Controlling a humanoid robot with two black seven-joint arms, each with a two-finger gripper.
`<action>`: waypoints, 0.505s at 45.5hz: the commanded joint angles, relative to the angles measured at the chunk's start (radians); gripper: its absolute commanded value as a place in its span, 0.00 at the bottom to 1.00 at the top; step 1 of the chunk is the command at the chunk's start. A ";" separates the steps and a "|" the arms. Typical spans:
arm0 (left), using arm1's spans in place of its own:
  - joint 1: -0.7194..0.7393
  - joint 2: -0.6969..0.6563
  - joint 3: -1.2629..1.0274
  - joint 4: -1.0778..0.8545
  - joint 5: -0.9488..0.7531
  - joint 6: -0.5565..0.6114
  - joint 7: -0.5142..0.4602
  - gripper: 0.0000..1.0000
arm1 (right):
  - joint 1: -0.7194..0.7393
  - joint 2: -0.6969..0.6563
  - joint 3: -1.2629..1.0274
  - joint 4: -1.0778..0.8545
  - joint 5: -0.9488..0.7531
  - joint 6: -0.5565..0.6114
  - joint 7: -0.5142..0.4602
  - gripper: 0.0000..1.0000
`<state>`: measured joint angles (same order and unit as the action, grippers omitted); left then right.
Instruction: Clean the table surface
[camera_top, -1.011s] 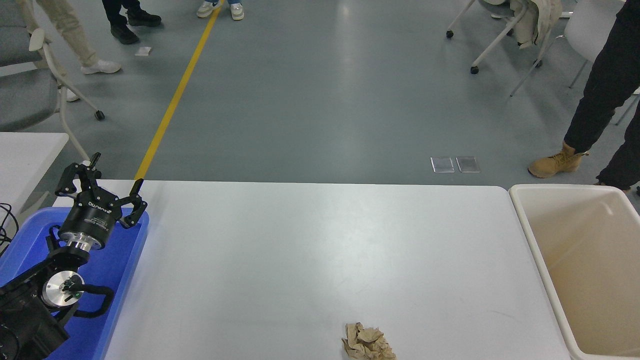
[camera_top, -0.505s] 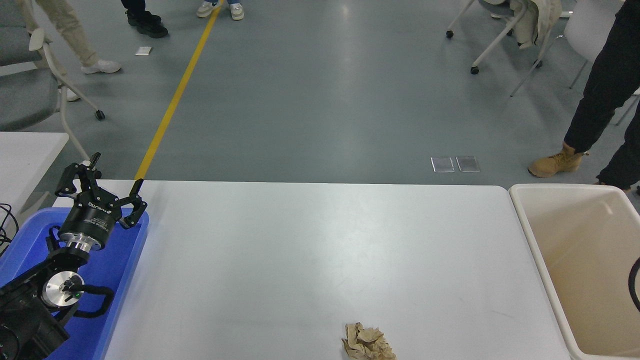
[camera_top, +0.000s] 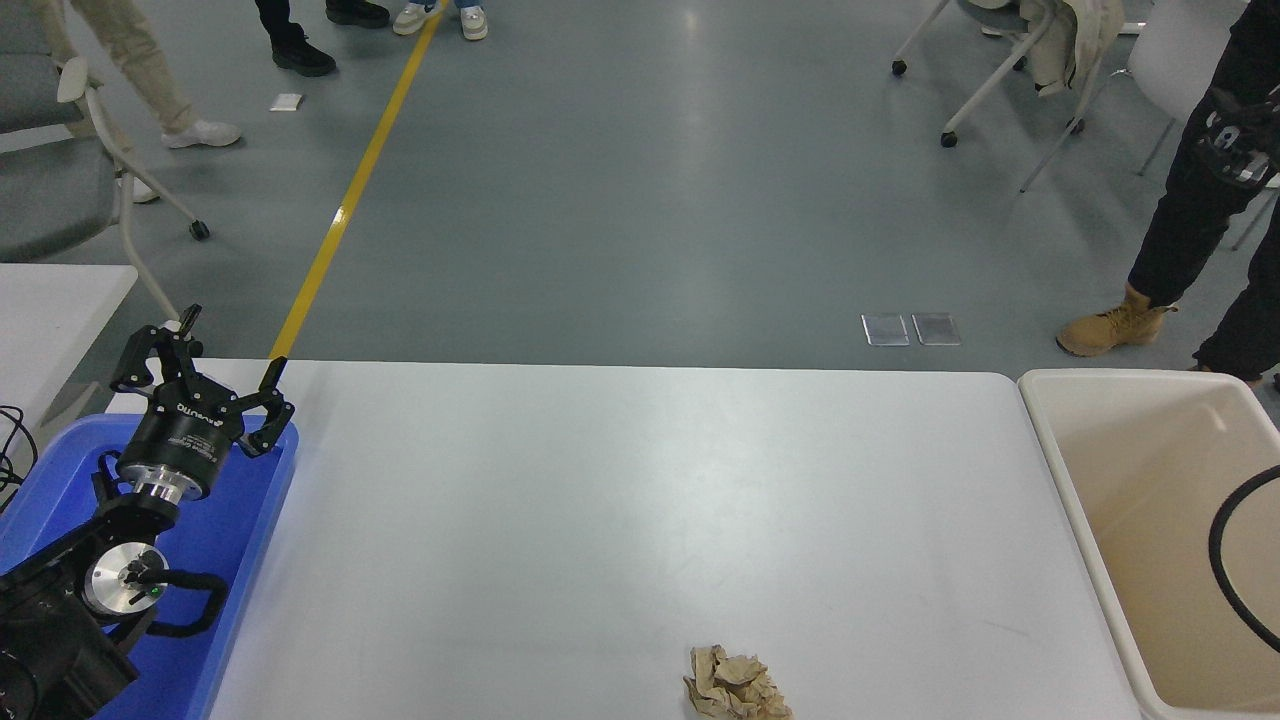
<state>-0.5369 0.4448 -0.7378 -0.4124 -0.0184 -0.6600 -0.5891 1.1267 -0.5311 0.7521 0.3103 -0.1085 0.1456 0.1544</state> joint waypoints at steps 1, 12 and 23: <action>0.000 0.000 0.000 0.001 0.000 0.000 0.000 1.00 | -0.085 0.042 0.010 0.020 0.000 0.006 0.050 0.99; 0.000 0.000 0.000 0.000 0.000 0.000 0.000 1.00 | -0.148 0.056 -0.007 0.021 -0.004 0.009 0.071 0.99; 0.000 0.000 0.000 0.000 0.000 -0.001 0.000 1.00 | -0.215 0.078 -0.034 0.021 -0.013 0.012 0.088 0.99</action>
<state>-0.5369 0.4447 -0.7378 -0.4124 -0.0185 -0.6599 -0.5891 0.9792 -0.4781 0.7404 0.3293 -0.1142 0.1553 0.2205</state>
